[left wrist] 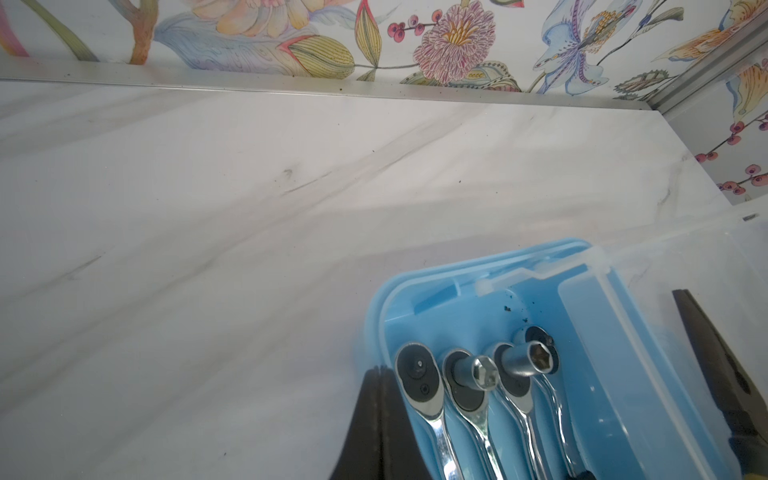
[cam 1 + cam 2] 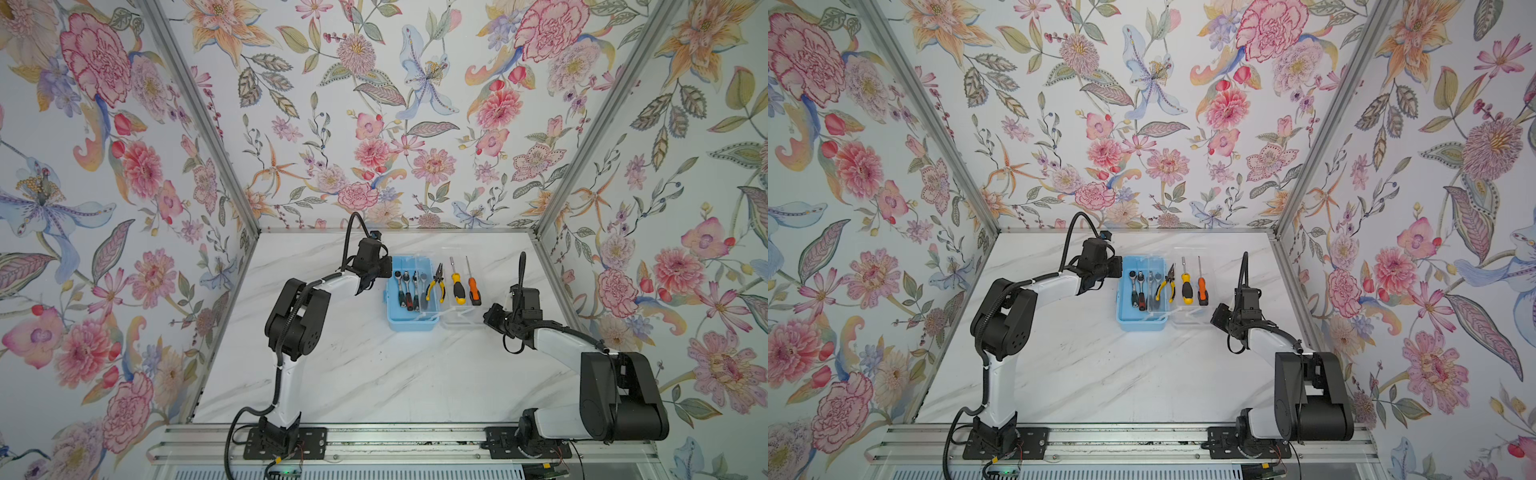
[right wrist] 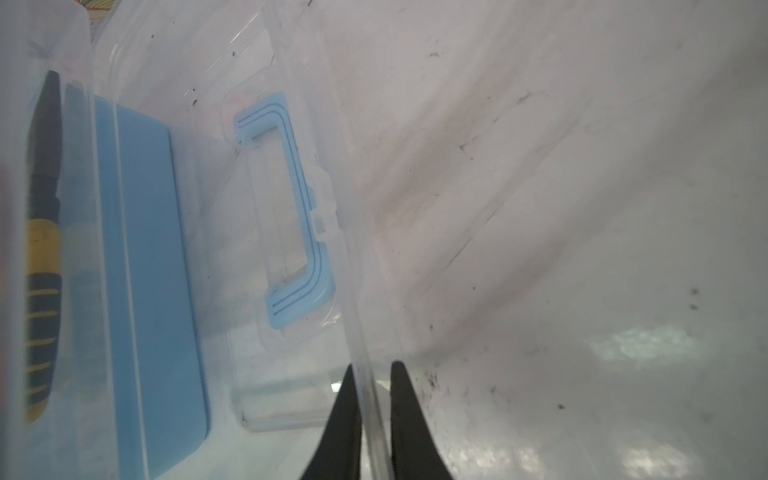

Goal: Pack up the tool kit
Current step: 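Open and withdraw the right gripper while the left gripper moves over the box, then grasp the upright clear lid edge with the right gripper and swing it down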

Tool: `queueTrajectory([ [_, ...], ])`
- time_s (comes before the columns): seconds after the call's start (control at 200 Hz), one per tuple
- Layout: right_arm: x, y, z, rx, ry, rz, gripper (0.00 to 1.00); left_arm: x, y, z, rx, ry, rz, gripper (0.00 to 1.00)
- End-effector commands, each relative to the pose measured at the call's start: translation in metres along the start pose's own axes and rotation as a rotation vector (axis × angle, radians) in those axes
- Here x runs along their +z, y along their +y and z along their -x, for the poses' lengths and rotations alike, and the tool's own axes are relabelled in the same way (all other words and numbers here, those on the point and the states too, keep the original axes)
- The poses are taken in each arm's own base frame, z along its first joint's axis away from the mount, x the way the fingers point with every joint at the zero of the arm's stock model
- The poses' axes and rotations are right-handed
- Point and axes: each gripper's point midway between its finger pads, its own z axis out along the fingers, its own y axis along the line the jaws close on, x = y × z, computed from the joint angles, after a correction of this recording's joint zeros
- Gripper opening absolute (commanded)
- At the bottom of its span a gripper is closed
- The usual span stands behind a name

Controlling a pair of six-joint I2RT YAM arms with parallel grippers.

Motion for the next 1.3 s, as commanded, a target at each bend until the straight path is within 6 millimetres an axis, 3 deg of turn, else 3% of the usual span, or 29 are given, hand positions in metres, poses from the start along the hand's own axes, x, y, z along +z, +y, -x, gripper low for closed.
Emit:
queueTrajectory([
  [0.0,-0.025,0.023,0.043,-0.018,-0.138,0.023,0.0,-0.006,-0.009,-0.031,-0.022,0.093,-0.049,0.0],
  [0.305,-0.06,0.064,0.066,-0.2,-0.235,-0.016,0.0,-0.018,-0.022,-0.036,-0.061,0.078,-0.108,0.0],
  [0.515,-0.076,0.112,0.071,-0.316,-0.266,0.021,0.0,-0.019,-0.033,-0.04,-0.075,0.077,-0.139,0.0],
  [0.781,-0.089,0.189,0.046,-0.503,-0.267,0.065,0.0,-0.022,-0.039,-0.045,-0.081,0.076,-0.157,0.0],
  [0.976,-0.081,0.224,0.017,-0.6,-0.213,0.081,0.0,-0.029,-0.039,-0.047,-0.091,0.066,-0.162,0.0],
  [1.096,-0.078,0.243,-0.003,-0.644,-0.183,0.119,0.15,-0.032,-0.038,-0.048,-0.095,0.061,-0.164,0.0],
  [1.296,-0.081,0.265,-0.024,-0.673,-0.146,0.176,0.3,-0.036,-0.04,-0.049,-0.108,0.053,-0.175,0.0],
])
